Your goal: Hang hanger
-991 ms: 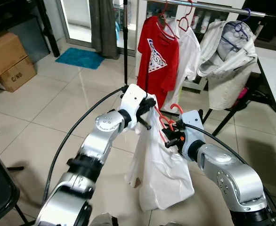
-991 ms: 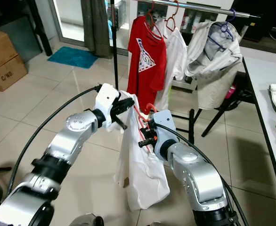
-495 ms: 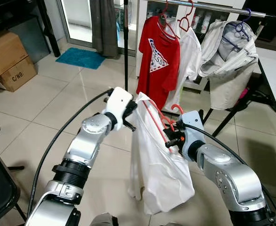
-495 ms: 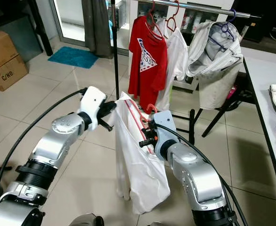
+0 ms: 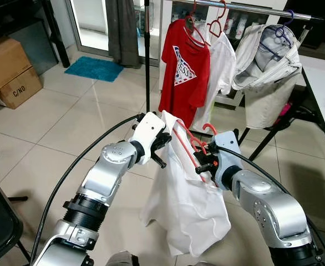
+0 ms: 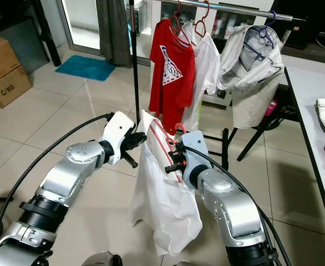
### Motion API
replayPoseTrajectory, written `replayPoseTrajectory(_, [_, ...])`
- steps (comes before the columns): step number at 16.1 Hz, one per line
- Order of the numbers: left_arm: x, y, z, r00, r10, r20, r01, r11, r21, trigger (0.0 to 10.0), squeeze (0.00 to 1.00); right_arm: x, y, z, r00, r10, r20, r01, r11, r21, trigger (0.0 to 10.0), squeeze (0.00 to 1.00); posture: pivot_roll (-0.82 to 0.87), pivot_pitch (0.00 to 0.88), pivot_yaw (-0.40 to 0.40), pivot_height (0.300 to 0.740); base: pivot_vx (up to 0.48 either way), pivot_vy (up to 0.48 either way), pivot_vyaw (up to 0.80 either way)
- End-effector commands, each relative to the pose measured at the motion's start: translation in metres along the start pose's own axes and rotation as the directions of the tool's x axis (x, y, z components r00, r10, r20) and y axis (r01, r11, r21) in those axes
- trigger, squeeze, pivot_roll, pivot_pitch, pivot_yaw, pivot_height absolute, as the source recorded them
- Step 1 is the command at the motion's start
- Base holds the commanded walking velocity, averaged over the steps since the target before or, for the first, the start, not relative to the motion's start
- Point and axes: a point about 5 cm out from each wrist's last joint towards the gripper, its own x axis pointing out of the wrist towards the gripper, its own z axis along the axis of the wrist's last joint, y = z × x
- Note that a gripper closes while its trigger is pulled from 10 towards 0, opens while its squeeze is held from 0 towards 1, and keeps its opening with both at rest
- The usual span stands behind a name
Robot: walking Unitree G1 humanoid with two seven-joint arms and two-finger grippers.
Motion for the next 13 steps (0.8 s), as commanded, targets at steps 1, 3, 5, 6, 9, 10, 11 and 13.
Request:
replayPoseTrajectory(1, [-0.007,0.0,0.005,0.999,-0.042,0.027,0.042,0.999,-0.001,10.0,1.0,0.0,-0.005,0.009,0.999,-0.023,0.045,0.023,1.0,-0.012,10.0,0.0,-0.07,0.0,-0.016,0.74,0.0,0.0,0.0])
replayPoseTrajectory(3, [-0.014,-0.001,0.009,0.994,-0.101,0.036,0.1,0.995,0.022,10.0,1.0,0.001,-0.006,0.009,0.998,-0.022,0.05,0.023,1.0,-0.015,10.0,0.0,-0.07,0.0,-0.015,0.74,0.0,0.0,0.0])
replayPoseTrajectory(5, [-0.025,-0.002,0.015,0.979,-0.195,0.053,0.192,0.98,0.056,10.0,1.0,0.0,-0.011,0.012,0.998,-0.019,0.065,0.021,0.999,-0.029,10.0,0.0,-0.06,0.0,-0.013,0.74,0.0,0.0,0.0])
replayPoseTrajectory(6, [-0.026,-0.001,0.018,0.976,-0.208,0.07,0.203,0.977,0.065,10.0,1.0,0.0,-0.012,0.013,0.997,-0.011,0.07,0.013,0.999,-0.034,10.0,0.0,-0.06,0.0,-0.013,0.74,0.0,0.0,0.0])
replayPoseTrajectory(9, [-0.04,0.022,0.036,0.961,-0.261,0.093,0.241,0.953,0.185,10.0,1.0,-0.006,-0.019,0.023,0.994,0.054,0.093,-0.041,0.99,-0.133,10.0,0.0,-0.05,0.0,-0.011,0.74,0.0,0.0,0.0])
replayPoseTrajectory(10, [-0.049,0.039,0.042,0.958,-0.274,0.079,0.251,0.941,0.227,10.0,1.0,-0.01,-0.02,0.027,0.992,0.1,0.082,-0.081,0.974,-0.213,10.0,0.0,-0.05,0.0,-0.008,0.74,0.0,0.0,0.0])
replayPoseTrajectory(11, [-0.058,0.052,0.047,0.952,-0.302,0.057,0.277,0.922,0.271,10.0,1.0,-0.015,-0.02,0.029,0.988,0.146,0.053,-0.126,0.952,-0.278,10.0,0.0,-0.05,0.0,-0.008,0.74,0.0,0.0,0.0])
replayPoseTrajectory(13, [-0.072,0.068,0.058,0.922,-0.387,0.016,0.364,0.88,0.305,10.0,1.0,-0.024,-0.019,0.031,0.974,0.227,-0.002,-0.212,0.907,-0.365,10.0,0.0,-0.04,0.0,-0.007,0.74,0.0,0.0,0.0])
